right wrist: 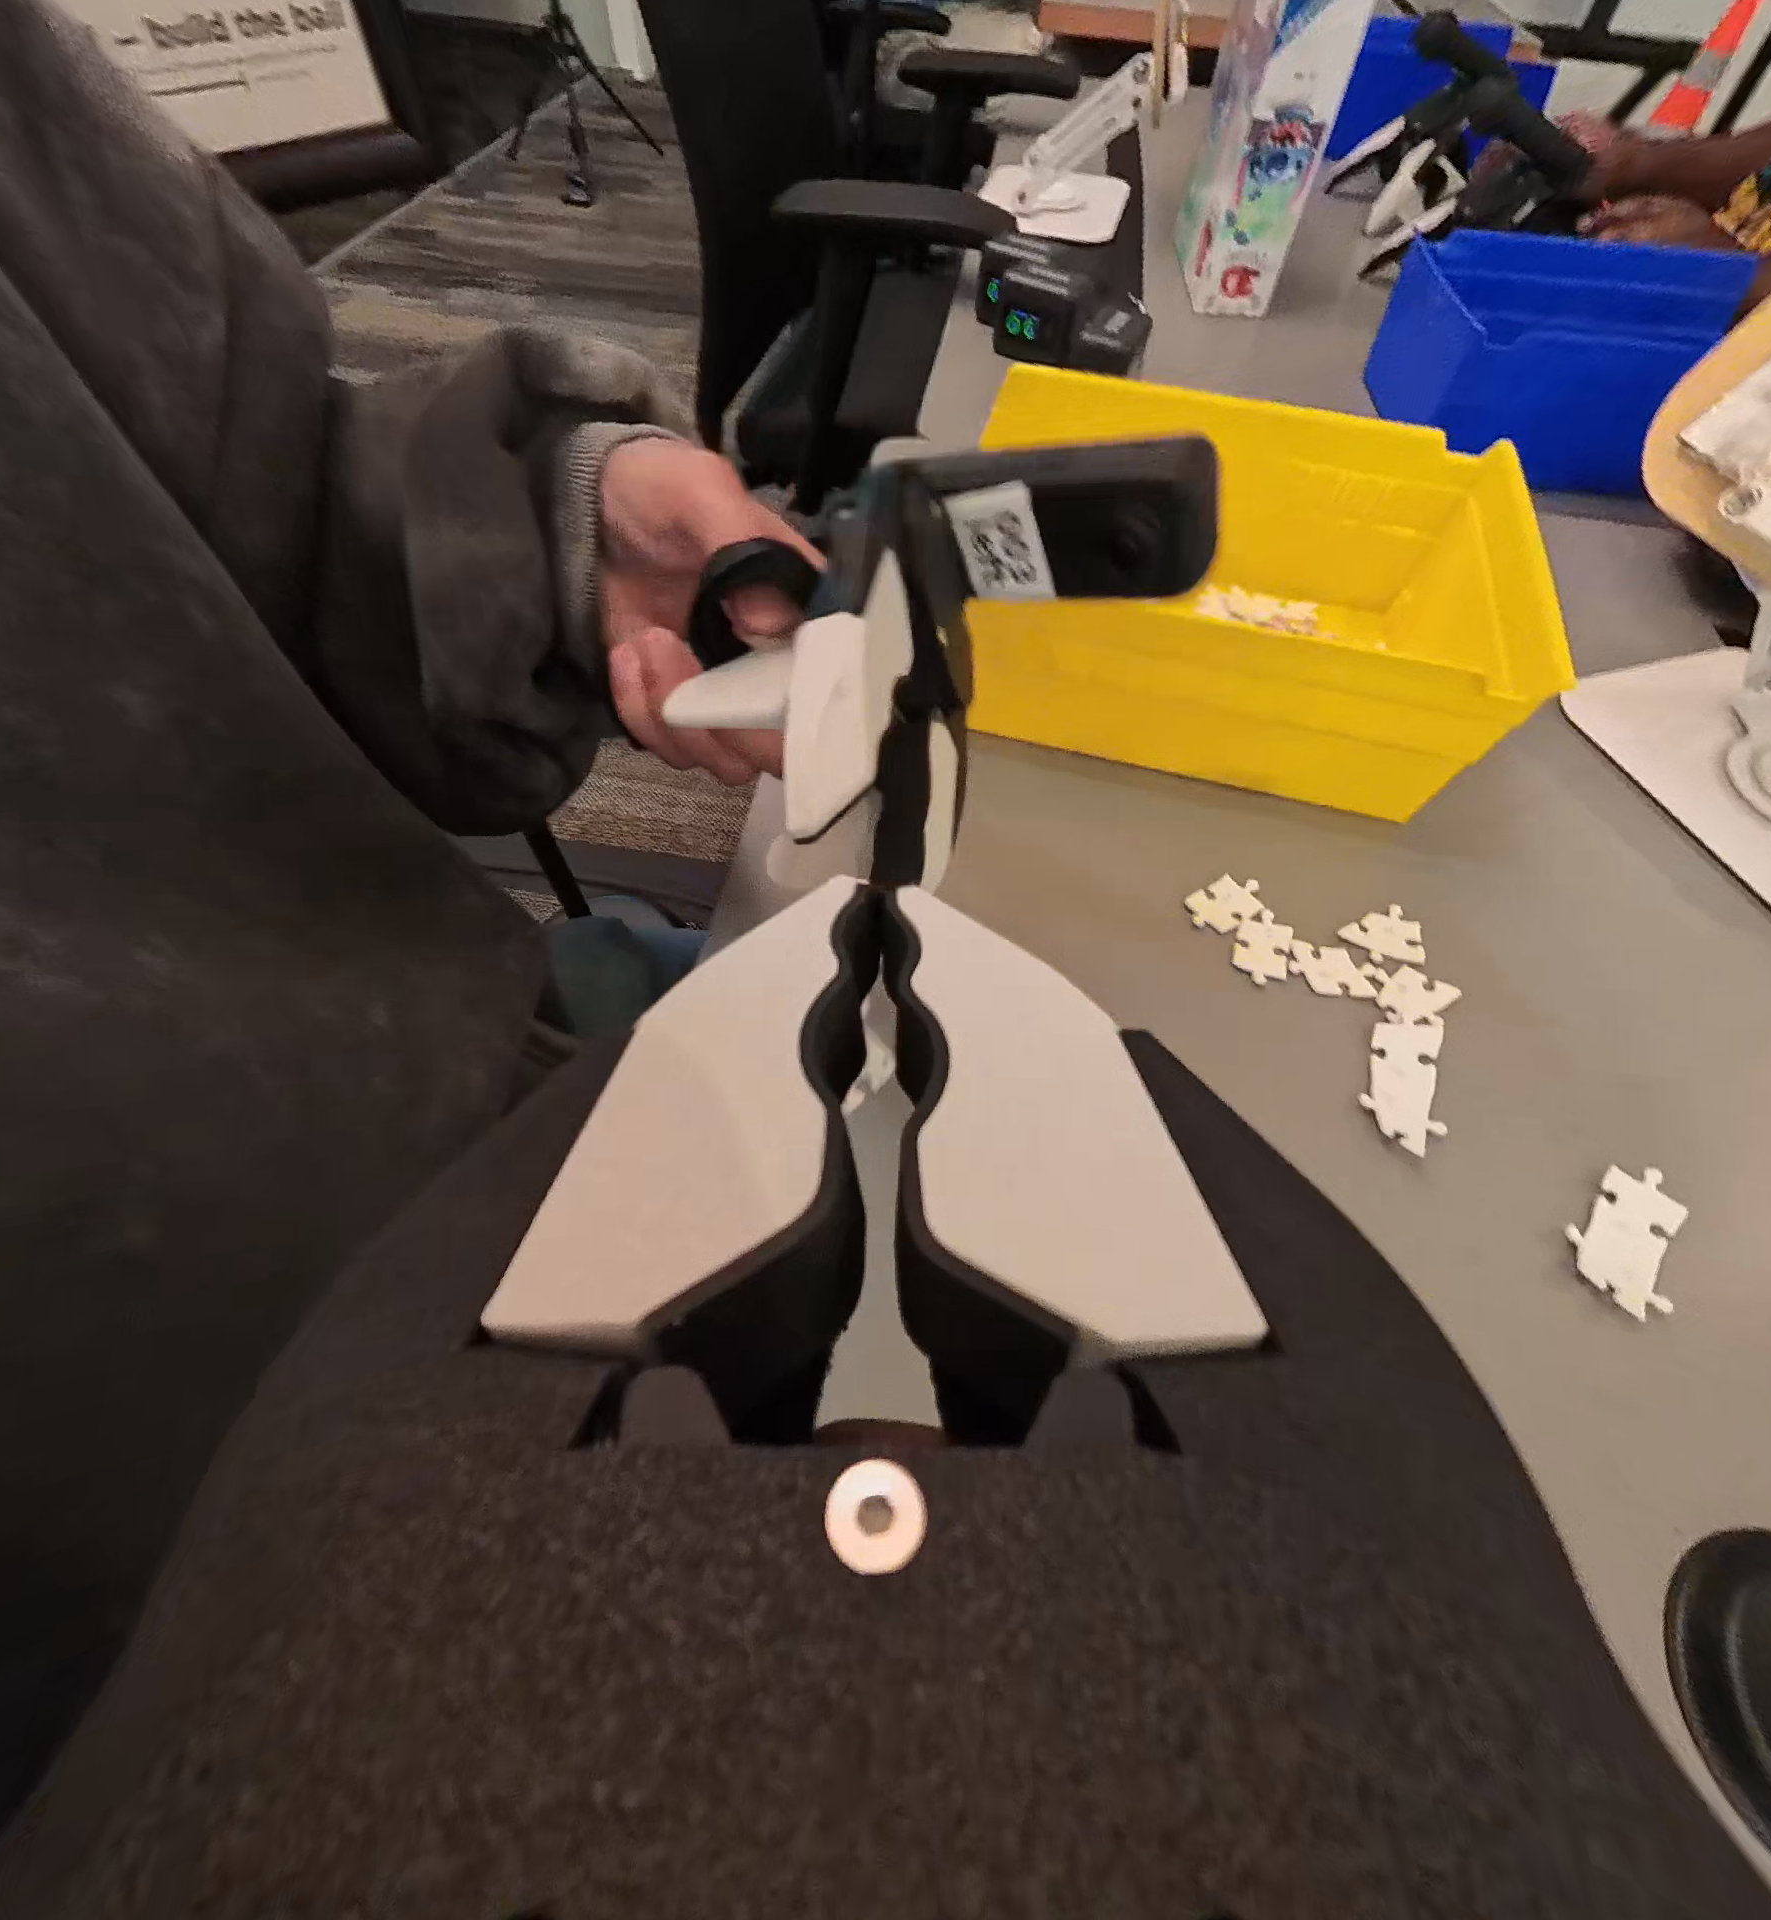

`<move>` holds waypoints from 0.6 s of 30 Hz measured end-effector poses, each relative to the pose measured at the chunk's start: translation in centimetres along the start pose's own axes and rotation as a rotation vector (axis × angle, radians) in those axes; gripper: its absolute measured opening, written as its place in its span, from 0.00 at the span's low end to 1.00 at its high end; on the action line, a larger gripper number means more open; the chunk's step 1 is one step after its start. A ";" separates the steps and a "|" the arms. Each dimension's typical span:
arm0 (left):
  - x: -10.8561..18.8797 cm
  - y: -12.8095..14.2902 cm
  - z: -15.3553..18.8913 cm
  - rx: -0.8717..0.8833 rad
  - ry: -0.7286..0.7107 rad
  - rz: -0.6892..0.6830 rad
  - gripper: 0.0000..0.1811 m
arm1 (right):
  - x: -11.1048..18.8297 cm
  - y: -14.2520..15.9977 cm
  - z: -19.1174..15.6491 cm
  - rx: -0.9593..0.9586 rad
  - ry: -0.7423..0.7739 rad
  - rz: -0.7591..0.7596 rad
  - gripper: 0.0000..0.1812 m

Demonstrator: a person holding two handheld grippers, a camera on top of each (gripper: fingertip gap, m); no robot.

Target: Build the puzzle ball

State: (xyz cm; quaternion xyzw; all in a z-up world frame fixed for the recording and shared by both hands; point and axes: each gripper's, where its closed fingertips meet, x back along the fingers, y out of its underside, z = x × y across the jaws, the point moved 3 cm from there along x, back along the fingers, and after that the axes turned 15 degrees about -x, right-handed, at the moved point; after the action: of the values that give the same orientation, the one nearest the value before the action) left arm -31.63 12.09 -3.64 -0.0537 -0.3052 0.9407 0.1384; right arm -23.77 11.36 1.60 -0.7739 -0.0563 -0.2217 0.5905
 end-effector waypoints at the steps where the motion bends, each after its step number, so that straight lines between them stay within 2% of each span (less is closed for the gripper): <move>1: 0.5 0.2 -0.5 -0.047 -0.058 0.006 0.25 | 0.0 0.1 0.6 -0.013 0.018 -0.008 0.00; 4: 1.8 0.0 -1.5 -0.129 -0.142 0.088 0.22 | -0.1 0.7 3.2 -0.041 0.103 -0.051 0.00; 6: 2.5 0.1 -2.7 -0.146 -0.189 0.114 0.21 | -0.2 1.9 5.5 -0.079 0.204 -0.125 0.00; 8: 3.2 0.5 -3.6 -0.168 -0.242 0.123 0.20 | -0.1 3.0 6.5 -0.127 0.259 -0.171 0.00; 10: 3.7 1.4 -4.0 -0.217 -0.305 0.101 0.20 | 0.3 4.1 6.1 -0.169 0.281 -0.173 0.00; 13: 4.3 2.5 -4.6 -0.314 -0.409 0.063 0.20 | 1.7 7.0 4.9 -0.202 0.385 -0.187 0.06; 18: 4.3 3.0 -5.1 -0.447 -0.516 0.051 0.20 | 3.2 12.2 1.5 -0.334 0.490 -0.138 0.11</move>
State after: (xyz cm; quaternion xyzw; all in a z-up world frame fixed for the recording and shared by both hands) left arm -35.50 13.88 -9.55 0.1494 -0.5272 0.8363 0.0181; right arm -16.28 8.60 -8.25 -0.7782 0.0724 -0.4476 0.4344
